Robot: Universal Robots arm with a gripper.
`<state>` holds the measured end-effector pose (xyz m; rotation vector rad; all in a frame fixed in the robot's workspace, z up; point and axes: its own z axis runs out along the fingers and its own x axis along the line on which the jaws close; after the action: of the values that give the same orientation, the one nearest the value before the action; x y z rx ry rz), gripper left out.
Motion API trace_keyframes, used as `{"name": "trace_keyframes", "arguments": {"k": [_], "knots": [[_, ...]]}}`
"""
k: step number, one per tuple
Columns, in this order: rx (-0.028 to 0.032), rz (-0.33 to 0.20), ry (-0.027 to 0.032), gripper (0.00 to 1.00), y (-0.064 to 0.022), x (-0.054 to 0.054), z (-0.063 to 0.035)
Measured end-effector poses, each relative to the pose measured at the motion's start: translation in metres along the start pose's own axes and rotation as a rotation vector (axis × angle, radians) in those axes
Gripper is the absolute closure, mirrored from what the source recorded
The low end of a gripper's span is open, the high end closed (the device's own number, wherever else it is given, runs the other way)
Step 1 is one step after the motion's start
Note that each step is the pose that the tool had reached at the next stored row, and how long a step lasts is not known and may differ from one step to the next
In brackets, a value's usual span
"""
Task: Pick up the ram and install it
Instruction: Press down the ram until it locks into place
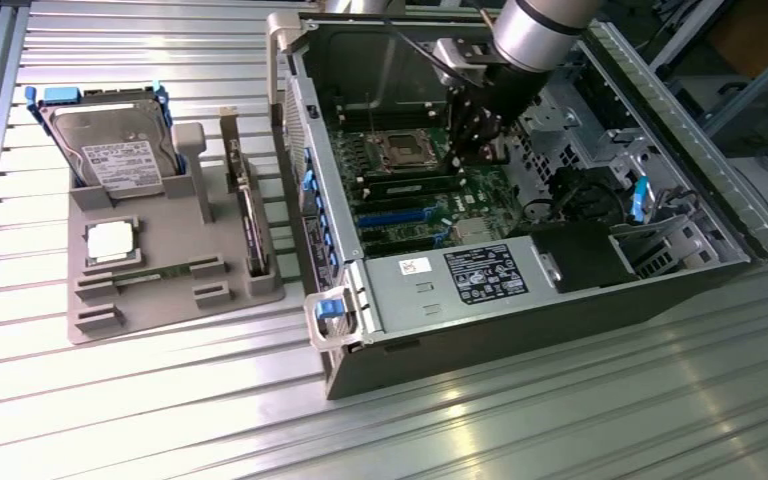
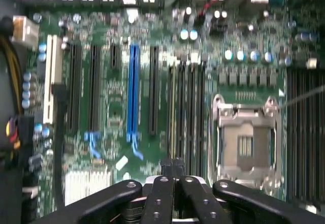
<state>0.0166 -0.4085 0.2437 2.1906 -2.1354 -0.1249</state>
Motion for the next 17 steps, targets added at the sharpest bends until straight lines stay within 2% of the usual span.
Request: {"name": "trace_keyframes", "arguments": {"k": [4, 6, 7, 9, 11, 13, 17], "knots": [[-0.0017, 0.000, -0.0002, 0.90, -0.0195, 0.001, -0.0023], [-0.0018, 0.000, 0.0000, 0.90, -0.0256, 0.001, -0.0031], [-0.0018, 0.000, -0.0002, 0.90, -0.0294, 0.001, -0.0070], [-0.0018, 0.000, -0.0003, 0.90, -0.0299, 0.001, -0.0118], [-0.0018, 0.000, -0.0002, 0.90, -0.0332, 0.001, -0.0218], [-0.0018, 0.000, -0.0002, 0.90, -0.0373, 0.001, -0.0248], [-0.0017, 0.000, -0.0009, 0.90, -0.0536, 0.001, -0.0340]]}}
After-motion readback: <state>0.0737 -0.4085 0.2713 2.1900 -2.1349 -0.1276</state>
